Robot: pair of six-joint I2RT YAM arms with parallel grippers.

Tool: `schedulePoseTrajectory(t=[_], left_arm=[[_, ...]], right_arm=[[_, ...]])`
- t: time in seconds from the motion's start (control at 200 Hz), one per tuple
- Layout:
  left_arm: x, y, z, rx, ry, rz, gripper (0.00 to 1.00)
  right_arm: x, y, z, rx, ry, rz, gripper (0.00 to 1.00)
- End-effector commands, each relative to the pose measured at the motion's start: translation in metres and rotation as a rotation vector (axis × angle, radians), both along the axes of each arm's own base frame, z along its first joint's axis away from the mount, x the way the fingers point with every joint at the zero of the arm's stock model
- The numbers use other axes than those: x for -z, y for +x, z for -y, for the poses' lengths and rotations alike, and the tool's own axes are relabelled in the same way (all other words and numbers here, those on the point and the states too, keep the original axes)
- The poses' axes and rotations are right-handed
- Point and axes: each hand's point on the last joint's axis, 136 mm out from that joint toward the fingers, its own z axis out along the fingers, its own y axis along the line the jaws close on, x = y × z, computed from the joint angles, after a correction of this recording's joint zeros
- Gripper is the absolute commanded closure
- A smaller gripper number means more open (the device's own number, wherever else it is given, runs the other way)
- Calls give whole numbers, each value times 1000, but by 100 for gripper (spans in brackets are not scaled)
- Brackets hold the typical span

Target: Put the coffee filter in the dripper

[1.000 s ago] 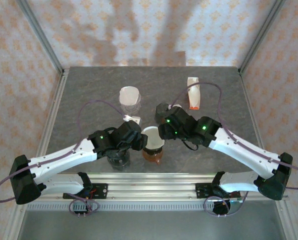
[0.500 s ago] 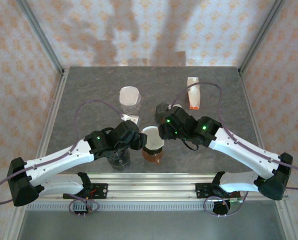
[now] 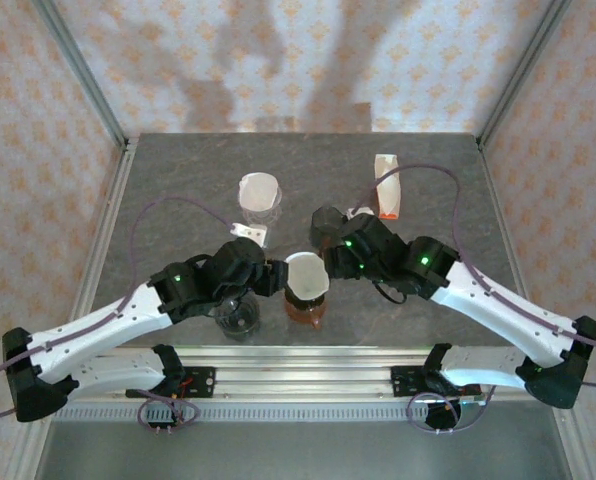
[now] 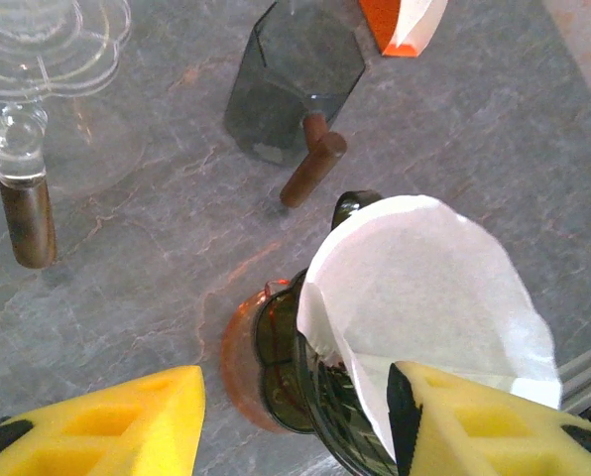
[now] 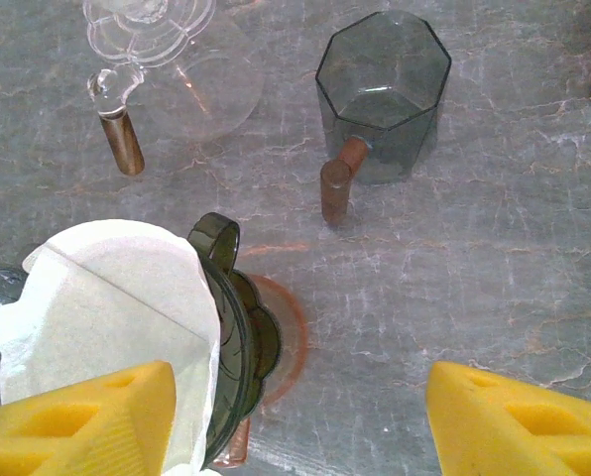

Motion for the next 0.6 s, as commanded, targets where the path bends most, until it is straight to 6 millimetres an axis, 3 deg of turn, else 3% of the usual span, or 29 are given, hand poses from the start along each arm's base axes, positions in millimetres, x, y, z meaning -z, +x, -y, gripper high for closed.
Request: schedulePoseTrajectory(t=[0.0,0.21,0.41,0.596], left_arm=[[-16,1,-14,-47,-6,33,48],[-8,-7,-41,-116,-7,44,43],[17,-20,-76,-214,-15,41,24],[38,-30,-106,-315,-46,50,15]], right_arm=[[-6,-3,15,39,-15,21,32],[7,-15,29,46,-9,1,32],[48,-42,26,-27,95,-73,37],[88,-66,15,-83,230,-151,37]])
